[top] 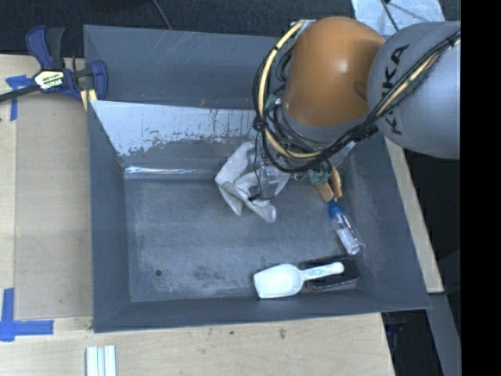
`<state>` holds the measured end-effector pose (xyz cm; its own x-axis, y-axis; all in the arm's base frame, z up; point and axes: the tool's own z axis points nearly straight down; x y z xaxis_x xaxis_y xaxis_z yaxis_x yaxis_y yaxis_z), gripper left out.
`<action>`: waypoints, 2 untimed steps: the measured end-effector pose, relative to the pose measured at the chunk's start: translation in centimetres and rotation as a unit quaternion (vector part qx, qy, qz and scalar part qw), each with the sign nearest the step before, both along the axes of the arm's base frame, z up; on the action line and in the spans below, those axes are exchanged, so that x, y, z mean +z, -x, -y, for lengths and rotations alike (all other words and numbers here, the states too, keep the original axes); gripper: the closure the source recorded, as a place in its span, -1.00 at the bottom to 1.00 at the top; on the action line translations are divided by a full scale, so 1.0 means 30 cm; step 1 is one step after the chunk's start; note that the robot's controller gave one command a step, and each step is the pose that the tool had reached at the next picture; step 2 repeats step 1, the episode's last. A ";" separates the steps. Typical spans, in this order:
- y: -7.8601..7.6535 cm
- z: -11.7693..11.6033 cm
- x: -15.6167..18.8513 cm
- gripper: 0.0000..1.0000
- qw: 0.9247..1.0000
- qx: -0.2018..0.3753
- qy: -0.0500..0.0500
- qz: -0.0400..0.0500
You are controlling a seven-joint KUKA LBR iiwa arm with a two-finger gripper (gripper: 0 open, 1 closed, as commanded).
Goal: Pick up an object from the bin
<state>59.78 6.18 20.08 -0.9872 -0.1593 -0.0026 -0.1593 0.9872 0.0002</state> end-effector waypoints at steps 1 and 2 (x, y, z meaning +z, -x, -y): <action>0.000 0.000 0.000 1.00 1.000 0.000 0.000 0.000; 0.000 0.000 0.000 1.00 1.000 0.000 0.000 0.000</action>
Offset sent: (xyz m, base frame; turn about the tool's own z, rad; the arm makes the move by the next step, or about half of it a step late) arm -0.0966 0.0442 0.0545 0.3175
